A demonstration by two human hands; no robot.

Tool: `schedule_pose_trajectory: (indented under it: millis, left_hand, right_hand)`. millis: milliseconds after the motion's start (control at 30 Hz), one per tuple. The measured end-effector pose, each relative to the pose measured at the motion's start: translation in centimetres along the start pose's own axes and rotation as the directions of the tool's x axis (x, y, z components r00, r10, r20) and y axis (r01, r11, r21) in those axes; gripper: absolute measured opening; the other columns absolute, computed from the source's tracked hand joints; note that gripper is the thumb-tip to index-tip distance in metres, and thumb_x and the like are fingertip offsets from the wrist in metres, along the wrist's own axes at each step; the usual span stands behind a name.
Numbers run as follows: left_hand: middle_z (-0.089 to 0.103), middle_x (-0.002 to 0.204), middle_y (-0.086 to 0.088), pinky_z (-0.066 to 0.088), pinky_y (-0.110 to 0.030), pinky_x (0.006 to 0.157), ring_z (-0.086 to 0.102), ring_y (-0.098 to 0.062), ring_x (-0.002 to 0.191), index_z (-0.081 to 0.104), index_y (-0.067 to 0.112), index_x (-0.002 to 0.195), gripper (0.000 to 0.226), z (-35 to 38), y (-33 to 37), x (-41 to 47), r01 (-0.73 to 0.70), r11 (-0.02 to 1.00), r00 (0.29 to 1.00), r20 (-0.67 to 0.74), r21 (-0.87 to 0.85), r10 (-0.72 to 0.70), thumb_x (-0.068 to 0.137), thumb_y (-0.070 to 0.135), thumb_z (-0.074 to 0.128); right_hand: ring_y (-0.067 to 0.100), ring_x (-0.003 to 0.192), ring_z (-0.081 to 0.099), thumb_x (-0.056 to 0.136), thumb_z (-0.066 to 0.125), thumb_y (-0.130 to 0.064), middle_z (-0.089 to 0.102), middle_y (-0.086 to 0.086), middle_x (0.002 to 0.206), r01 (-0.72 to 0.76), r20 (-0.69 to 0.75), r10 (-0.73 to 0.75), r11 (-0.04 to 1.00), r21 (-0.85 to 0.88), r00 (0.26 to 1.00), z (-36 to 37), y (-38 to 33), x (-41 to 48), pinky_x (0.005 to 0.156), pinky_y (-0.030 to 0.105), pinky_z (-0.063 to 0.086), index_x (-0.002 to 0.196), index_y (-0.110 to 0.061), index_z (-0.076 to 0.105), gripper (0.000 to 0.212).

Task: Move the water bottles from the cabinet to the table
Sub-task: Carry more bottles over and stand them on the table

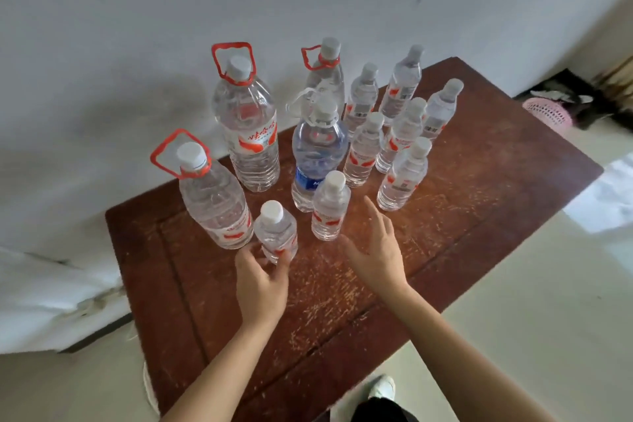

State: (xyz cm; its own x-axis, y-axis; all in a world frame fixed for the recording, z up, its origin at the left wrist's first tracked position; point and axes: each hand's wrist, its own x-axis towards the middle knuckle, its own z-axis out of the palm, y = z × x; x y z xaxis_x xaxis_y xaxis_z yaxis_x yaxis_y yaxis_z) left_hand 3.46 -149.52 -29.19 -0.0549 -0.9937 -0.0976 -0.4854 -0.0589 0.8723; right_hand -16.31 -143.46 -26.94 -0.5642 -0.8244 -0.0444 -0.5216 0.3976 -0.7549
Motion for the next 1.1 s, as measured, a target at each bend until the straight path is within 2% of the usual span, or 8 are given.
schedule_pose_trajectory:
  millis: [100, 200, 233, 367, 533, 767, 867, 1100]
  left_hand:
    - [0.055, 0.099, -0.006, 0.045, -0.037, 0.076, 0.061, -0.028, 0.092, 0.052, 0.011, 0.101, 0.026, 0.8, -0.1, -2.3, 0.099, 0.995, 0.993, 0.072, -0.010, -0.098, 0.099, 0.037, 0.055]
    - [0.060, 0.090, 0.002, 0.041, -0.031, 0.073, 0.062, -0.025, 0.090, 0.059, 0.015, 0.097, 0.024, 2.2, 2.5, -3.7, -0.098, 0.994, 0.972, 0.217, 0.045, 0.086, 0.102, 0.034, 0.045]
    - [0.063, 0.091, 0.001, 0.044, -0.031, 0.077, 0.062, -0.024, 0.092, 0.062, 0.015, 0.100, 0.026, 3.1, 4.5, -4.3, -0.240, 0.970, 0.937, 0.273, 0.043, 0.219, 0.104, 0.033, 0.043]
    - [0.064, 0.125, -0.013, 0.043, -0.046, 0.105, 0.057, -0.030, 0.120, 0.065, 0.005, 0.123, 0.039, 7.0, 15.6, -8.9, -0.727, 0.683, 0.615, 0.375, -0.070, 0.694, 0.103, 0.029, 0.043]
    - [0.035, 0.159, -0.017, 0.028, -0.058, 0.116, 0.033, -0.037, 0.146, 0.046, 0.012, 0.149, 0.054, 10.8, 26.8, -21.7, -0.935, 0.296, 0.206, 0.380, -0.195, 0.902, 0.105, 0.041, 0.032]
    - [0.015, 0.168, -0.009, 0.014, -0.063, 0.120, 0.015, -0.033, 0.154, 0.032, 0.021, 0.156, 0.064, 12.7, 32.1, -49.3, -0.902, -0.066, -0.204, 0.287, -0.427, 0.936, 0.102, 0.055, 0.034]
    - [0.010, 0.169, -0.011, 0.013, -0.065, 0.120, 0.010, -0.033, 0.155, 0.028, 0.022, 0.159, 0.072, 11.1, 31.4, -63.0, -0.805, -0.238, -0.418, 0.234, -0.544, 0.878, 0.099, 0.062, 0.033]
    - [0.004, 0.169, -0.013, 0.011, -0.069, 0.118, 0.004, -0.034, 0.156, 0.027, 0.026, 0.158, 0.077, 6.0, 27.8, -84.6, -0.577, -0.393, -0.663, 0.130, -0.716, 0.737, 0.096, 0.072, 0.023]
  right_hand:
    - [0.013, 0.125, 0.054, 0.094, 0.065, -0.045, 0.039, -0.005, 0.153, 0.020, -0.111, -0.026, 0.998, -0.051, 0.993, -3.0, 0.4, -1.9, 0.091, 0.034, 0.051, 0.154, -0.049, 0.024, 0.073]
    - [0.022, 0.128, 0.054, 0.099, 0.060, -0.035, 0.043, 0.000, 0.151, 0.051, -0.274, -0.083, 0.991, -0.120, 0.958, -7.9, 0.6, -4.0, 0.095, 0.048, 0.055, 0.152, -0.038, 0.040, 0.057]
    - [0.025, 0.129, 0.054, 0.100, 0.060, -0.034, 0.046, 0.003, 0.150, 0.050, -0.361, -0.103, 0.987, -0.154, 0.927, -10.2, 1.0, -5.4, 0.097, 0.050, 0.054, 0.150, -0.033, 0.045, 0.053]
    - [0.030, 0.129, 0.053, 0.101, 0.049, -0.044, 0.049, 0.008, 0.148, -0.119, -0.647, -0.129, 0.939, -0.324, 0.751, -20.0, 3.0, -14.1, 0.101, 0.051, 0.048, 0.144, -0.028, 0.054, 0.046]
    - [0.031, 0.140, 0.044, 0.101, 0.050, -0.045, 0.048, 0.012, 0.150, -0.400, -0.837, -0.173, 0.816, -0.417, 0.519, -30.8, 5.4, -30.0, 0.114, 0.054, 0.037, 0.143, -0.023, 0.057, 0.048]
    - [0.036, 0.145, 0.036, 0.102, 0.046, -0.050, 0.040, 0.018, 0.156, -0.745, -0.953, -0.173, 0.595, -0.301, 0.247, -39.9, 7.4, -59.9, 0.117, 0.060, 0.030, 0.151, -0.023, 0.046, 0.056]
    - [0.037, 0.150, 0.028, 0.099, 0.050, -0.054, 0.033, 0.019, 0.160, -0.885, -0.990, -0.121, 0.451, -0.114, 0.066, -40.5, 7.3, -74.2, 0.118, 0.062, 0.026, 0.155, -0.023, 0.038, 0.065]
    - [0.033, 0.157, 0.005, 0.096, 0.043, -0.065, 0.010, 0.014, 0.169, -0.950, -0.969, -0.110, 0.248, 0.190, -0.222, -37.8, 5.8, -94.5, 0.124, 0.059, 0.009, 0.161, -0.028, 0.024, 0.077]
